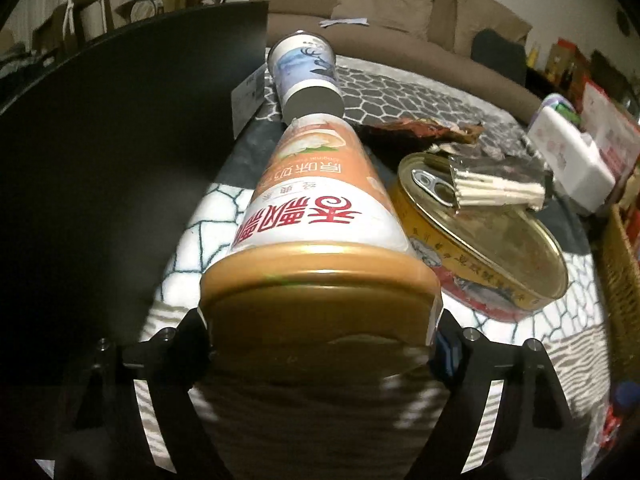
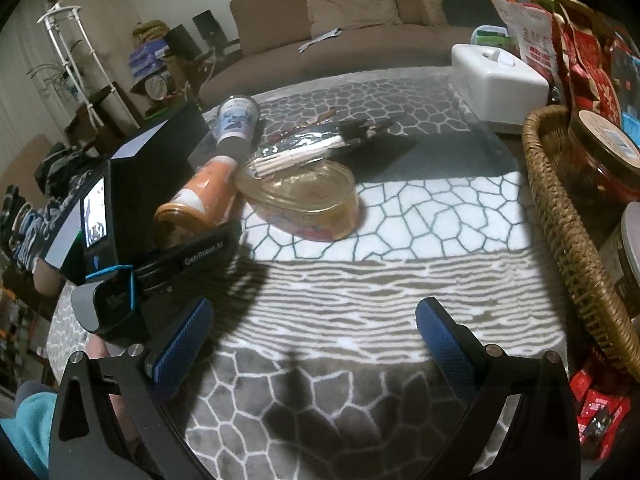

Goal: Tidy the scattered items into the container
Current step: 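Grasp the orange-lidded jar with the left tool and lift it, then carry the jar over the box with the left tool while the right tool grasps the milk tea cup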

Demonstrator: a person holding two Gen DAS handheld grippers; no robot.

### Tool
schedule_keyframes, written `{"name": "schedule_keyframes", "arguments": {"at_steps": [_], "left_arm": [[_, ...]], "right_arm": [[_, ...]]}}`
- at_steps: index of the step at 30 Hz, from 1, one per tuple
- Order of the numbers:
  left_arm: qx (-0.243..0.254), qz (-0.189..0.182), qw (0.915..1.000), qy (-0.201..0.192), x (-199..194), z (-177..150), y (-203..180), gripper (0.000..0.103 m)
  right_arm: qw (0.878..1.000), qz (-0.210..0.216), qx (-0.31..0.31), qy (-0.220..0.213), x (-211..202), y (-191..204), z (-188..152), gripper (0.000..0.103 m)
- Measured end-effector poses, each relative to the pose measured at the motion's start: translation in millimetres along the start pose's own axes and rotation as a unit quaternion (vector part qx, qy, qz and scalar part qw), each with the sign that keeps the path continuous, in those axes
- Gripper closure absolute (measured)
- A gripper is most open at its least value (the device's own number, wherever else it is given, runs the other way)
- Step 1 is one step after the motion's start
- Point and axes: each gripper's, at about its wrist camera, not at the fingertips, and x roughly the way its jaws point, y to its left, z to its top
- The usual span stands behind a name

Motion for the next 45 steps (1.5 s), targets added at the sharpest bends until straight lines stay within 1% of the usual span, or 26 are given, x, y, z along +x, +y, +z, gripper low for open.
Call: {"name": "schedule_keyframes", "arguments": {"at_steps": [3, 7, 13, 15, 17, 20, 23, 26, 29, 34, 37, 40, 42, 45], "left_arm": [[0.013, 0.006, 0.9999, -0.001, -5, -4, -2, 0.021], [0.018, -0.002, 0.9998, 0.005, -18, -11, 1, 0.021], [0.040, -0.020, 0.9990, -0.007, -59, -24, 9, 0.021], [0.045, -0.033, 0.9984, -0.013, -78, -27, 12, 0.021], [0.046, -0.043, 0.9979, -0.014, -90, -28, 13, 0.021], [0.046, -0.057, 0.9971, -0.017, -109, -26, 17, 0.021], [0.046, -0.068, 0.9964, -0.021, -129, -21, 23, 0.021], [0.046, -0.081, 0.9952, -0.030, -150, -11, 32, 0.022], [0.047, -0.091, 0.9937, -0.047, -171, -4, 41, 0.022], [0.044, -0.110, 0.9913, -0.056, -202, 11, 57, 0.022], [0.039, -0.121, 0.9894, -0.071, -225, 27, 72, 0.022], [0.023, -0.132, 0.9885, -0.071, -241, 54, 94, 0.022], [0.017, -0.132, 0.9883, -0.075, -248, 68, 109, 0.022], [0.013, -0.119, 0.9890, -0.087, -258, 87, 134, 0.022]], "right_arm": [[1.000, -0.004, -0.002, 0.003, 2, 1, -1, 0.000], [1.000, -0.004, -0.005, -0.001, 1, 2, 0, 0.000], [1.000, -0.007, 0.002, -0.011, -3, -2, -1, 0.000], [1.000, -0.010, 0.003, -0.016, -3, -2, -2, 0.000], [1.000, -0.022, 0.000, -0.016, -1, 0, -3, 0.000], [1.000, -0.024, -0.012, -0.009, 1, 8, -7, 0.000], [0.999, -0.026, -0.028, -0.010, -1, 16, -8, 0.000], [0.999, -0.026, -0.033, -0.015, -5, 22, -6, 0.000], [0.999, -0.021, -0.031, -0.016, -9, 26, -4, 0.000], [0.999, -0.007, -0.031, -0.014, -13, 37, 1, 0.000], [0.999, -0.009, -0.045, -0.019, -17, 51, 12, 0.000], [0.998, -0.006, -0.057, -0.022, -17, 66, 30, 0.000], [0.998, 0.000, -0.061, -0.022, -14, 78, 44, 0.000], [0.997, 0.010, -0.070, -0.021, -2, 98, 67, 0.000]]}}
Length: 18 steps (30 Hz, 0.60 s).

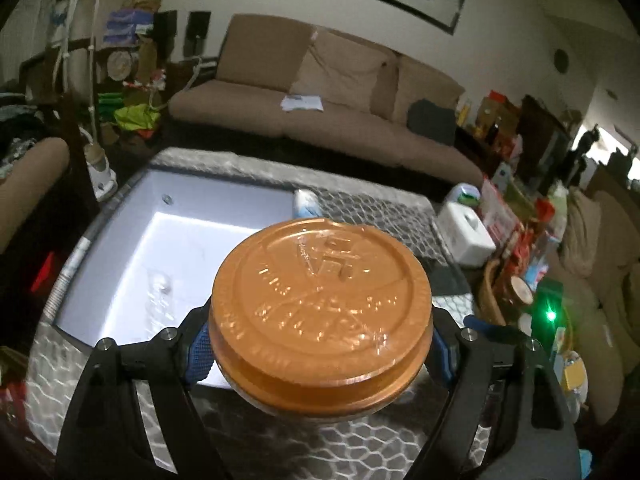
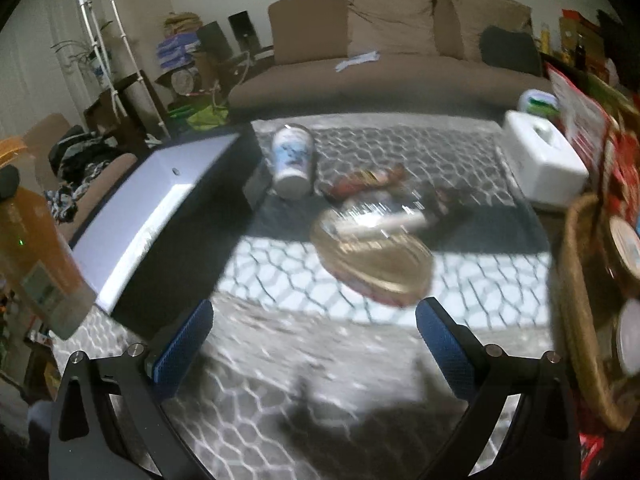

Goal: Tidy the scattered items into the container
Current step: 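Carry the jar over the box with the left tool while the right tool grasps the milk tea cup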

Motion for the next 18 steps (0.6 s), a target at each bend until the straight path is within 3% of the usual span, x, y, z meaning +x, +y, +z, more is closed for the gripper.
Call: {"name": "schedule_keyframes", "arguments": {"at_steps": [8, 18], "left_arm": [[-0.008, 0.043, 0.9989, -0.014, 0, 35, 65, 0.022], [-0.045, 0.044, 0.9979, 0.015, 48, 35, 133, 0.022]], "right_arm": [[0.999, 0.031, -0.004, 0.028, 83, 32, 81, 0.000], [0.991, 0.069, 0.052, 0.103, 208, 0, 149, 0.000]]}}
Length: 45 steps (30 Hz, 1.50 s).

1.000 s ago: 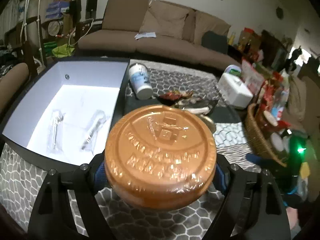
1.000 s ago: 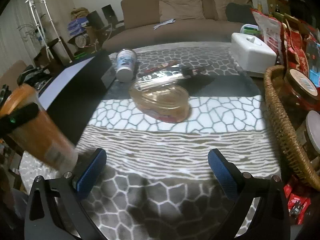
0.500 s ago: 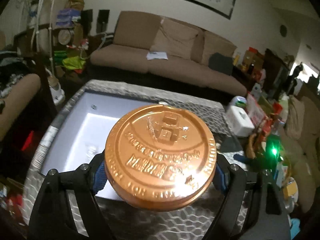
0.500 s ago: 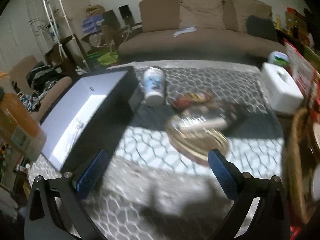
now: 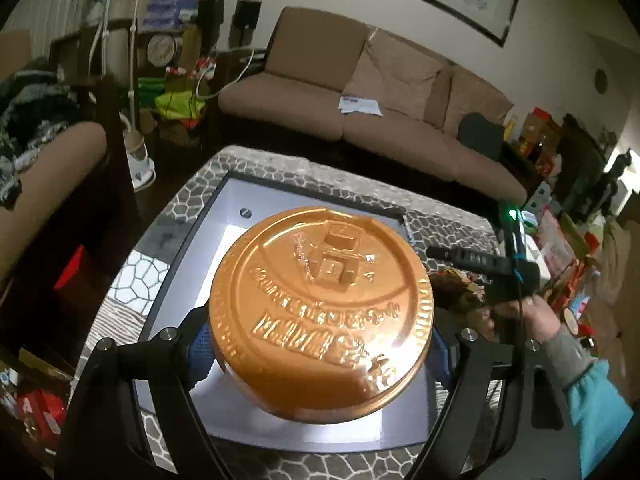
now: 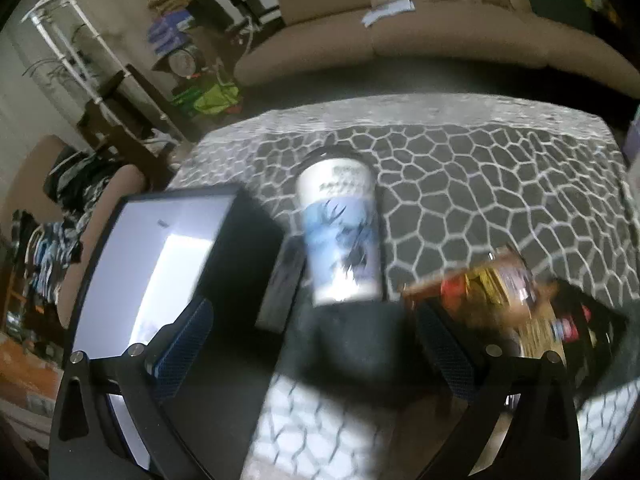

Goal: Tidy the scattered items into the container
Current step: 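Carry the jar over the box with the left tool while the right tool grasps the milk tea cup, then hold the jar over the box with the left tool while the right tool carries the cup there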

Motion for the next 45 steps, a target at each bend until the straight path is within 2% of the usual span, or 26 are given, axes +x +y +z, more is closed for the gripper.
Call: {"name": "schedule_keyframes", "arguments": {"at_steps": [2, 5, 13, 16, 17, 20, 22, 27, 32, 36, 39, 41, 44, 45], "left_arm": [[0.000, -0.001, 1.0000, 0.004, 9, -1, 4, 0.022], [0.003, -0.006, 0.9999, 0.009, 24, 2, 8, 0.022], [-0.006, -0.024, 0.9996, 0.011, 44, 9, 12, 0.022], [-0.008, -0.030, 0.9994, 0.014, 48, 10, 11, 0.022], [-0.008, -0.030, 0.9994, 0.015, 48, 10, 11, 0.022], [-0.009, -0.030, 0.9994, 0.017, 51, 11, 10, 0.022], [-0.008, -0.030, 0.9994, 0.019, 51, 12, 9, 0.022], [-0.003, -0.028, 0.9993, 0.025, 48, 13, 5, 0.022], [-0.007, -0.034, 0.9989, 0.032, 43, 19, 7, 0.022], [-0.019, -0.050, 0.9970, 0.055, 37, 28, 15, 0.022], [-0.029, -0.061, 0.9952, 0.071, 31, 40, 22, 0.022], [-0.027, -0.056, 0.9954, 0.072, 29, 47, 24, 0.022], [-0.017, -0.030, 0.9962, 0.080, 30, 54, 26, 0.022], [-0.011, -0.024, 0.9961, 0.084, 31, 56, 25, 0.022]], "right_arm": [[1.000, -0.005, -0.006, 0.014, 16, -8, 12, 0.000], [1.000, 0.013, -0.009, 0.027, 35, -16, 22, 0.000], [0.997, 0.016, -0.046, 0.055, 70, -16, 26, 0.001], [0.996, 0.015, -0.060, 0.064, 83, -11, 25, 0.006], [0.996, 0.013, -0.059, 0.066, 86, -11, 24, 0.011], [0.995, -0.009, -0.069, 0.076, 94, -9, 22, 0.037], [0.994, -0.009, -0.073, 0.081, 95, -8, 20, 0.038], [0.995, -0.034, -0.064, 0.065, 71, -9, 15, 0.038], [0.997, -0.035, -0.063, 0.027, 7, -5, 10, 0.038], [0.995, -0.016, -0.103, 0.002, -51, 27, 2, 0.038], [0.989, -0.032, -0.144, -0.010, -79, 60, -3, 0.038], [0.988, -0.043, -0.149, -0.005, -87, 73, -6, 0.038], [0.987, -0.066, -0.148, 0.002, -89, 79, -7, 0.039], [0.988, -0.063, -0.144, 0.001, -94, 81, -7, 0.040]]}}
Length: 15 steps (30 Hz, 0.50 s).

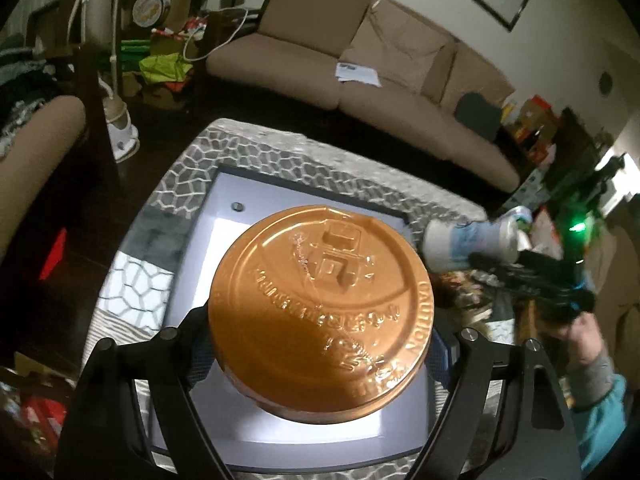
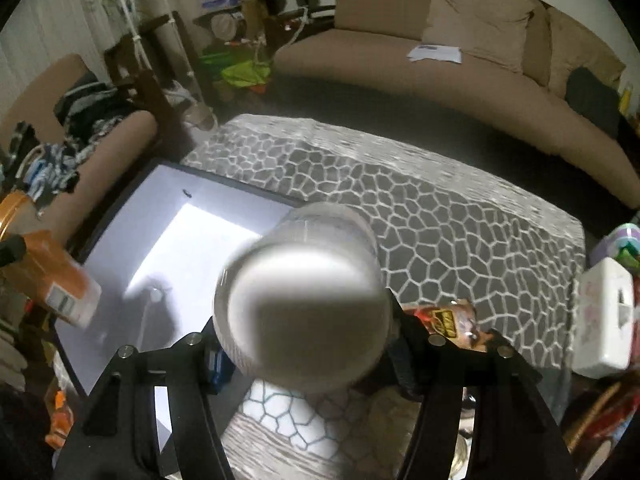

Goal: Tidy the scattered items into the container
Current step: 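Hold the jar over the box with the left tool while the right tool carries the cup there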

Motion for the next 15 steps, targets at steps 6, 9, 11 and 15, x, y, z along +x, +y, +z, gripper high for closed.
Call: {"name": "schedule_keyframes", "arguments": {"at_steps": [6, 9, 11, 15], "left_arm": [[0.019, 0.022, 0.9995, 0.010, -5, 3, -5, 0.022], [0.010, 0.019, 0.9997, 0.012, -9, 1, -4, 0.022], [0.010, 0.019, 0.9997, 0.013, -11, -3, -5, 0.022], [0.019, 0.020, 0.9994, 0.023, -11, -11, -10, 0.022]], "right_arm": [[1.000, 0.015, -0.012, -0.013, -36, 24, 12, 0.099], [1.000, 0.023, -0.019, 0.000, -40, 40, 19, 0.099], [0.999, 0.028, -0.019, 0.002, -42, 47, 19, 0.098], [1.000, 0.013, 0.002, 0.025, -27, 40, -3, 0.062]]}}
